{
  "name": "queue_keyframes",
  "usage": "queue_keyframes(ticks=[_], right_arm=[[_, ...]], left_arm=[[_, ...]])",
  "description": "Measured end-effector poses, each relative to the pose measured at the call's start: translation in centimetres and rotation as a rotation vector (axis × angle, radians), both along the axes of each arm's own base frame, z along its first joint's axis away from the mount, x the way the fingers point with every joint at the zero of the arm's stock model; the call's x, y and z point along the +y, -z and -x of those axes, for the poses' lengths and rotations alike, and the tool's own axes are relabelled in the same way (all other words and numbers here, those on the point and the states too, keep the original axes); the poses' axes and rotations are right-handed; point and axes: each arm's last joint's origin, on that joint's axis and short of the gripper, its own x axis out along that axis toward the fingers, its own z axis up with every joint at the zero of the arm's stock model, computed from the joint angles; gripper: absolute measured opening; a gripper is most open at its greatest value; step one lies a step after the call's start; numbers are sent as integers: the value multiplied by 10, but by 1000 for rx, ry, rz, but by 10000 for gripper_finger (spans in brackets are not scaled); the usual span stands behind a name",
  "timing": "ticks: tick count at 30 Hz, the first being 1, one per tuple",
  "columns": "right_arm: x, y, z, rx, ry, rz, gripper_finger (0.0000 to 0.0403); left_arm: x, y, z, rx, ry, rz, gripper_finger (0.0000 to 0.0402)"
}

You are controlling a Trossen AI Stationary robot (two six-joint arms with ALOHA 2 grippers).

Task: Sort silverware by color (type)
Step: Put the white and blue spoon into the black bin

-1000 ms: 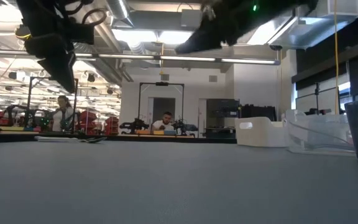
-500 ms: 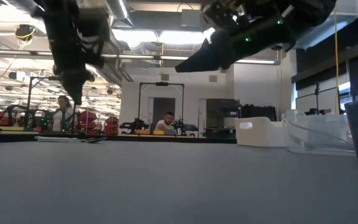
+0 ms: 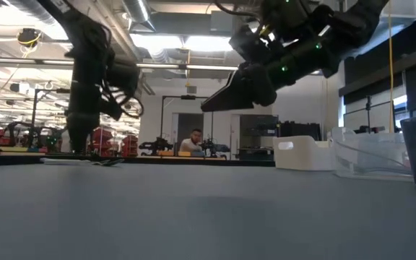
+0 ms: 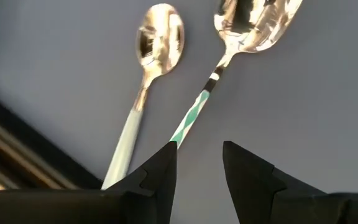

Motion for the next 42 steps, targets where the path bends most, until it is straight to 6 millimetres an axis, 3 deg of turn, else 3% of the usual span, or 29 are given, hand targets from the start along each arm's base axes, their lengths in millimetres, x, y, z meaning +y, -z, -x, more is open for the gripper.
queue_keyframes(ticks=[8,14,17,23,28,31,36,42], right_arm=[[0,2,-1,0,0,1,193],[0,0,-2,-22,0,0,193],[0,0,-2,-24,2,-3,193],[0,0,-2,-25,12,-28,193],[0,0,-2,-26,15,-36,193],[0,-2,-3,-56,26,-44,193],[0,-5,-3,-86,123,-168,193],[15,-13,-5,-172,115,-268,228]], left_arm=[[15,27,-10,22,68,50,125],[20,35,-9,32,84,100,123],[20,36,-9,-4,85,144,101],[19,35,-9,-25,79,162,17],[15,34,-12,-14,98,152,19],[8,25,-20,-32,131,128,17],[-17,-11,-33,-189,221,31,15],[-73,-57,-40,-461,376,-82,15]])
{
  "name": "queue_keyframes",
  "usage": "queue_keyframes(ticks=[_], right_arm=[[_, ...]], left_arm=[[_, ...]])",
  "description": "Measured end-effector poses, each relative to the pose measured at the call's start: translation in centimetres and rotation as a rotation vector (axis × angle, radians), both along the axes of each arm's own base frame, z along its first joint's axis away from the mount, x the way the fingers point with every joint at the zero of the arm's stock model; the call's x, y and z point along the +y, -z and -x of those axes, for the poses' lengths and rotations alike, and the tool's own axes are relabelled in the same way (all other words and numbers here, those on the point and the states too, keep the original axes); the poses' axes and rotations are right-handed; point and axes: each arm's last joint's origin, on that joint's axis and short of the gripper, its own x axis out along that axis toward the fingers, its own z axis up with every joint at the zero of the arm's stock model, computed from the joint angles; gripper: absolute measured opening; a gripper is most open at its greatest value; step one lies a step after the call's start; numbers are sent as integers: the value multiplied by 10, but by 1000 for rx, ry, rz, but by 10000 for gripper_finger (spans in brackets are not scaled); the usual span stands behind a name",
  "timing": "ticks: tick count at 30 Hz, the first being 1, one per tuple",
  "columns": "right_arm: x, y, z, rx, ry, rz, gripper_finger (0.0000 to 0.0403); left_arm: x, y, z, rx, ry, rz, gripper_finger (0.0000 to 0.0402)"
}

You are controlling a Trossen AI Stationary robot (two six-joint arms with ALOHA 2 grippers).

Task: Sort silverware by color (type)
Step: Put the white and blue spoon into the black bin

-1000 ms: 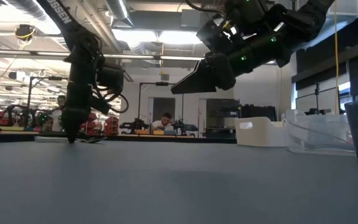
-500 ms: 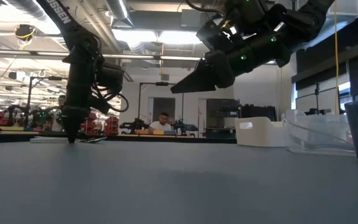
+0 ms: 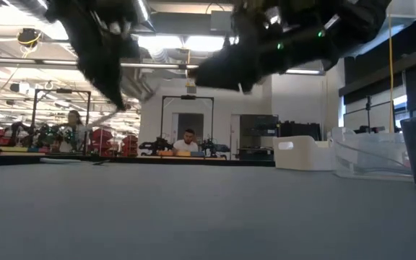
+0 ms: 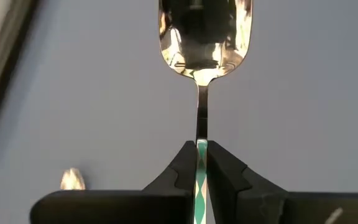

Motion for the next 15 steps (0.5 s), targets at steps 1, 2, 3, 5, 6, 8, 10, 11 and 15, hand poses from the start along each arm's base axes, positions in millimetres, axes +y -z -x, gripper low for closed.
queue_keyframes(ticks=[1,2,3,5,6,8,10,11,15], right_arm=[[4,-2,0,-25,-15,-4,239],[9,-5,-1,-48,-29,-7,251],[13,-7,-1,-67,-45,-9,263],[22,-14,-3,-107,-83,2,282],[26,-16,-5,-123,-97,12,289],[33,-21,-8,-163,-120,26,299],[40,-23,-11,-190,-144,46,302],[44,-23,-13,-201,-163,55,302],[56,-20,-25,-255,-222,51,303]], left_arm=[[-10,-6,0,-62,27,-13,15],[-22,-11,0,-128,59,-14,15],[-33,-15,1,-196,93,-15,15],[-53,-17,4,-307,161,-27,15],[-63,-16,5,-363,192,-37,15],[-81,-14,8,-477,260,-41,15],[-98,-9,10,-584,329,-32,15],[-105,-5,11,-631,354,-31,15],[-132,14,18,-817,413,-11,15]])
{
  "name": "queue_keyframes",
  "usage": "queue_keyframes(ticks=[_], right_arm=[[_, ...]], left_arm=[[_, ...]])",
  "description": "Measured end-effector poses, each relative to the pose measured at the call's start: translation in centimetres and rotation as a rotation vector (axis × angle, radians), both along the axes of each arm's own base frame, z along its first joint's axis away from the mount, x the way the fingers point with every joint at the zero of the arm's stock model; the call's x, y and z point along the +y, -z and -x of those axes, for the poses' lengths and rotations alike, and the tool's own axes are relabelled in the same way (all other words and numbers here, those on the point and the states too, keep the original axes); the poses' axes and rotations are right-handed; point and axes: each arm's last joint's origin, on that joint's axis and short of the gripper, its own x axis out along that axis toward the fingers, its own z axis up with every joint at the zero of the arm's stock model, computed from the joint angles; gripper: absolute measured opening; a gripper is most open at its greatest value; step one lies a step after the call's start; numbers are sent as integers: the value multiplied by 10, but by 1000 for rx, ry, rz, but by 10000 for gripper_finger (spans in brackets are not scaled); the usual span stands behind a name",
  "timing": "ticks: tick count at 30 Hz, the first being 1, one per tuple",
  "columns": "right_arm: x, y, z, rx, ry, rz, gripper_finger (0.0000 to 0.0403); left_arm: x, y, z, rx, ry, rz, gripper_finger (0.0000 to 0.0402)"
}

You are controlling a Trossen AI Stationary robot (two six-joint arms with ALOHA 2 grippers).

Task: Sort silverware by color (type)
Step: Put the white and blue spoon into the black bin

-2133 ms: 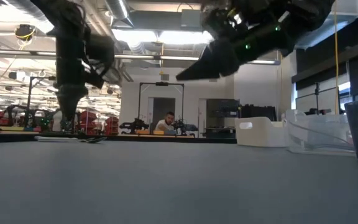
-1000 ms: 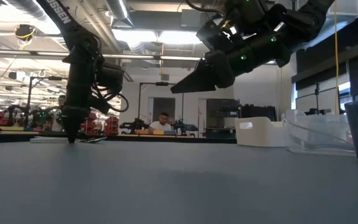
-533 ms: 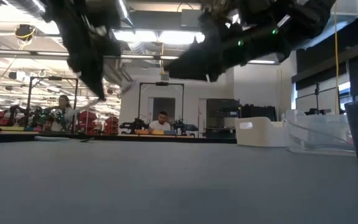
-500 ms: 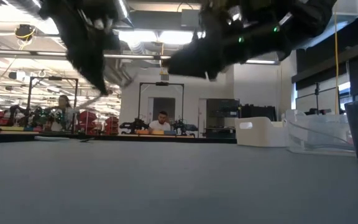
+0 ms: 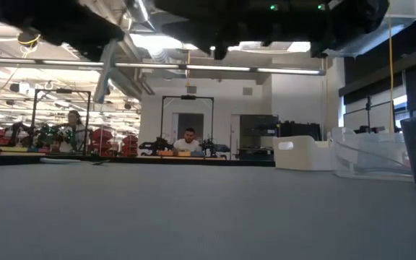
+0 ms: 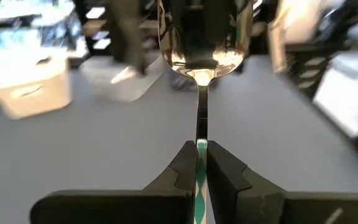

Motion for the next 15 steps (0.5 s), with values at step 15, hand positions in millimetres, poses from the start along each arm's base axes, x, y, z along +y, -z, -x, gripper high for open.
queue_keyframes(ticks=[15], right_arm=[[29,12,-67,-9,-3,-12,294]], left_arm=[[-36,33,4,-87,25,-1,15]])
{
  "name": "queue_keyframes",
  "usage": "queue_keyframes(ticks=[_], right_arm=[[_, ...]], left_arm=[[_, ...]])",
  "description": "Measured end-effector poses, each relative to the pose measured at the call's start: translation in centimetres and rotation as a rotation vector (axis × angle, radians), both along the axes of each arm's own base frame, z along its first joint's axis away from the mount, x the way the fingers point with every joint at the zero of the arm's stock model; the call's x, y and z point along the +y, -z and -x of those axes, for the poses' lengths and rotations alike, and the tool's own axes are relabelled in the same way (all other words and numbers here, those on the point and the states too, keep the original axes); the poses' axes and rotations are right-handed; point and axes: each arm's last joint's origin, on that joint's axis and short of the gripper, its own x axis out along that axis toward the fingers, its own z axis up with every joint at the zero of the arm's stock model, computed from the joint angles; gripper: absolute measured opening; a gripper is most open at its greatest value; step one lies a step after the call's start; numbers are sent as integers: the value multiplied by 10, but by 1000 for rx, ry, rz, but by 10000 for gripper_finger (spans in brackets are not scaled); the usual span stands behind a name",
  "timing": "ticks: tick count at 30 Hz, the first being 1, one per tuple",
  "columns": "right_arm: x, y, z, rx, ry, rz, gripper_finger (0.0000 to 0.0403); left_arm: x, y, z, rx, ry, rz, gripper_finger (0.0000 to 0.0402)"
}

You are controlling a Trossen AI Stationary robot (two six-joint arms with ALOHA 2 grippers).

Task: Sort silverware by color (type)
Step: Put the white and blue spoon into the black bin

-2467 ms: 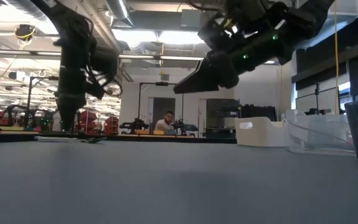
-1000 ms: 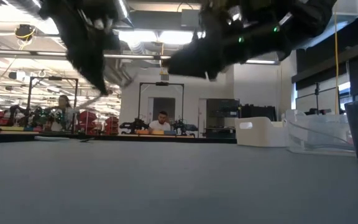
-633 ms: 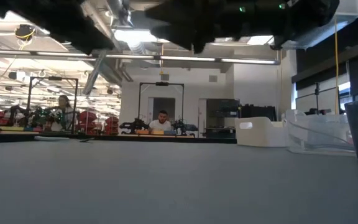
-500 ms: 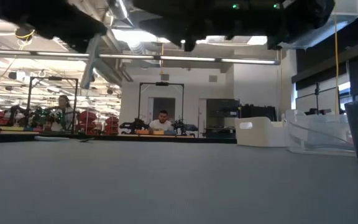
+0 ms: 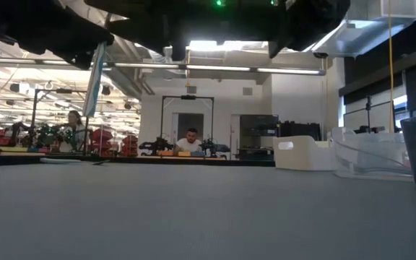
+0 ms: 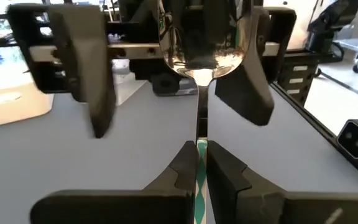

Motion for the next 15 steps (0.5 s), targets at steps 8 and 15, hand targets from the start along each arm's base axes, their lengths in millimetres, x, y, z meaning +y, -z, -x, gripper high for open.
queue_keyframes(ticks=[8,15], right_arm=[[10,2,2,14,2,64,134],[9,4,2,31,4,100,17]], left_arm=[[0,-1,0,-12,-4,6,16],[0,-1,0,-8,-1,6,36]])
